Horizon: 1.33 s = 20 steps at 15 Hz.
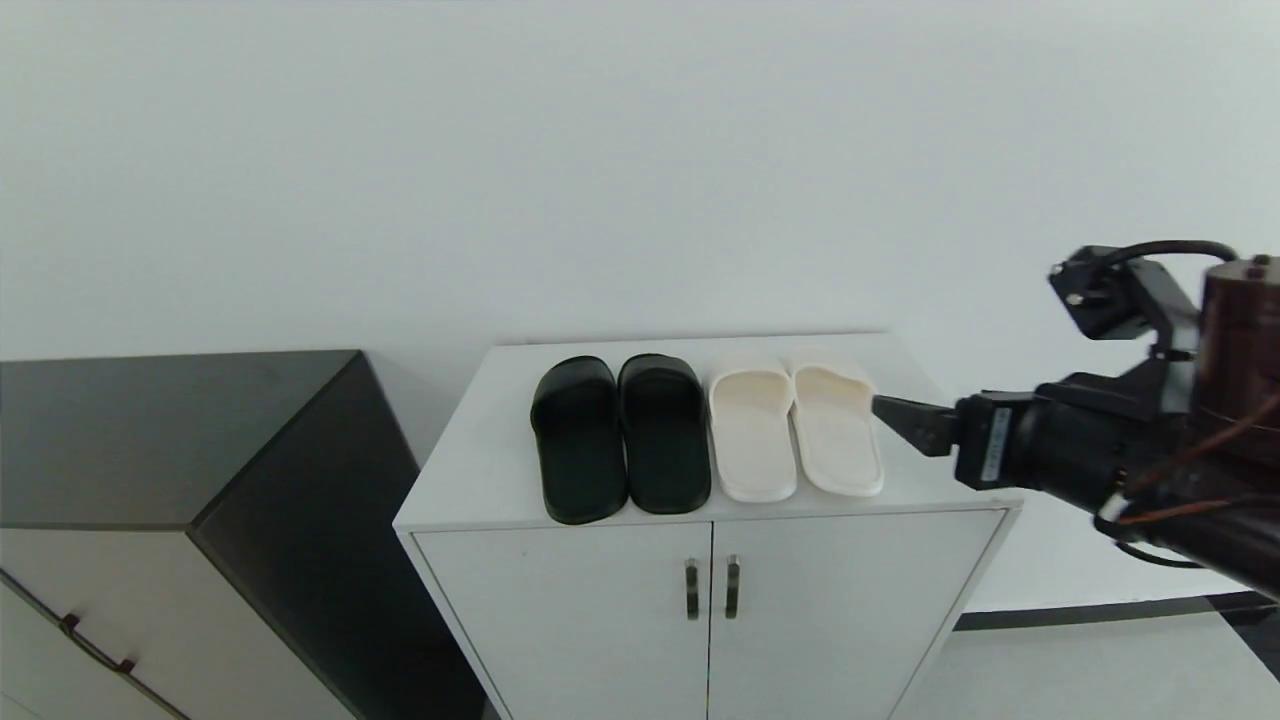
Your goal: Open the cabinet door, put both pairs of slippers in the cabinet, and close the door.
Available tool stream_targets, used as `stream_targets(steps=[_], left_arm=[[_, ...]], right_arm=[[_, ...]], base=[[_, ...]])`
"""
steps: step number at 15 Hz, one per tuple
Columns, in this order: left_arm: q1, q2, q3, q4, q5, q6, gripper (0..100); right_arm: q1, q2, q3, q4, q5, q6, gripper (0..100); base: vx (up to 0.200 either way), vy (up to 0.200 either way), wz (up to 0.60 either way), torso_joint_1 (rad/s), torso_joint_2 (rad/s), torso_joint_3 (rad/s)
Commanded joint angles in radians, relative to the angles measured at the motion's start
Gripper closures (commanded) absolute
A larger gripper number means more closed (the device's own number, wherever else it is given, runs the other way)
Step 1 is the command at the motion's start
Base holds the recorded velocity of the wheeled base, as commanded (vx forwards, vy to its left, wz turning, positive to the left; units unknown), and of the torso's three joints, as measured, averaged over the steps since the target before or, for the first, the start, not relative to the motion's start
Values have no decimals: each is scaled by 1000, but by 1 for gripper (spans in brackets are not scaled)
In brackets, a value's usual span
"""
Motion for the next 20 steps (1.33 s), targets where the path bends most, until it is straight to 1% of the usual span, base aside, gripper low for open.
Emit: stream_targets(steps=[1, 3, 5, 7, 10, 13, 16, 20], left_arm=[[-1, 0, 0, -1, 0, 0, 100], [-1, 0, 0, -1, 0, 0, 100], [-1, 0, 0, -1, -1, 0, 100], [-1, 0, 0, -1, 0, 0, 100], [-1, 0, 0, -1, 0, 0, 100], [-1, 0, 0, -1, -1, -2, 100], [-1, 0, 0, -1, -1, -5, 100], [-1, 0, 0, -1, 0, -5, 100]], right_arm=[[39, 226, -130, -51, -86, 1, 0], [39, 312, -210, -51, -123, 3, 0], [52, 359, -247, -51, -141, 1, 0], [56, 442, -303, -52, -201, 1, 0], [47, 539, -389, -58, -207, 1, 0], [19, 625, -466, -58, -207, 0, 0], [-20, 682, -503, -69, -204, -3, 0], [-36, 732, -575, -72, -207, -5, 0]], base=[[0, 0, 0, 0, 0, 0], [0, 0, 0, 0, 0, 0], [0, 0, 0, 0, 0, 0], [0, 0, 0, 0, 0, 0], [0, 0, 0, 0, 0, 0], [0, 0, 0, 0, 0, 0], [0, 0, 0, 0, 0, 0], [0, 0, 0, 0, 0, 0]])
